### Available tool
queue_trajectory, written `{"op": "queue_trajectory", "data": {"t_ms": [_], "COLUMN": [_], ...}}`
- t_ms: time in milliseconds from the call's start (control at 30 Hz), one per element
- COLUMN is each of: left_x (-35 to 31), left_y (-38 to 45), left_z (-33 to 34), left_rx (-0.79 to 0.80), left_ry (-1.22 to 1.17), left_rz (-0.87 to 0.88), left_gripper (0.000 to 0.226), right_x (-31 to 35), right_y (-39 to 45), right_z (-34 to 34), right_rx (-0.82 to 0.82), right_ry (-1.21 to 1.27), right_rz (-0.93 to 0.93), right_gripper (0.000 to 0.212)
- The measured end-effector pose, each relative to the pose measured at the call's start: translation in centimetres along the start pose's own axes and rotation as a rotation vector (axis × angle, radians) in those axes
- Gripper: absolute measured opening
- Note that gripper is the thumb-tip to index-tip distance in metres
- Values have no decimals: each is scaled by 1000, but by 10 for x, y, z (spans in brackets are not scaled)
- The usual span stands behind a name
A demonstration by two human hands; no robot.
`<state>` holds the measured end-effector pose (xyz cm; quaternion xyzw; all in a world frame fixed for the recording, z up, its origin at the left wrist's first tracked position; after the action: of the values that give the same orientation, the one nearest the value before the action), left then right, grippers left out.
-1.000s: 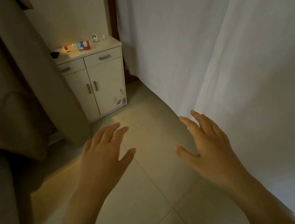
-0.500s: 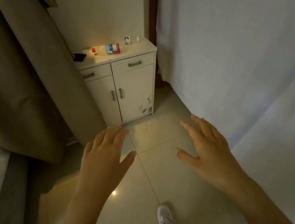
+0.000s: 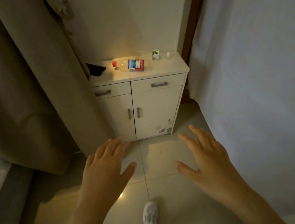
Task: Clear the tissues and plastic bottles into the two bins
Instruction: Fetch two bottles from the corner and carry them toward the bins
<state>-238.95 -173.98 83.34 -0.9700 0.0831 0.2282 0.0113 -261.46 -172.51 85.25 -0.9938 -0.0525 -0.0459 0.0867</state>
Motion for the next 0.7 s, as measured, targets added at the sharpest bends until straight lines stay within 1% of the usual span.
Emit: {"op": "queue_trajectory", "data": {"t_ms": [100,200,333,500,600,700], "left_x": [3,4,2,0,5,13], "left_y": [58,125,213,307,348,392], "left_z": [8,12,8,8,15,26], "left_rx": [-19,-32,-22,7,10,13], "left_ry": [32,50,50,-11,-82,-122], "left_rz": [9,30,50,99,51,-19], "left_gripper": [61,59,58,58,58,58], "right_x": [-17,-32,-53,-81,-94,-109], "right_y": [57,116,188,261,301,351], "right_z": [-5,-15,-31,-54,-57,-54], "right_rx": [13,2,1,-38,-18,7], "right_ry": [22,22,9,86,124,115], "right_rz": [-6,-16,-17,28,51,29], "right_gripper": [67,66,68,73,77,80]}}
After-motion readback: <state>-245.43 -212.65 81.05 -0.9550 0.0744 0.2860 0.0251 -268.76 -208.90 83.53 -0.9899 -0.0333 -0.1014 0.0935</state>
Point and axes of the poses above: each hand's wrist, its own y-axis towards the middle knuckle, its own z-axis out of the palm, x = y × z, the point moved 4 cm from there along y, towards the middle knuckle, and after that the axes turned 10 degrees about -y, right-handed, at the moved point
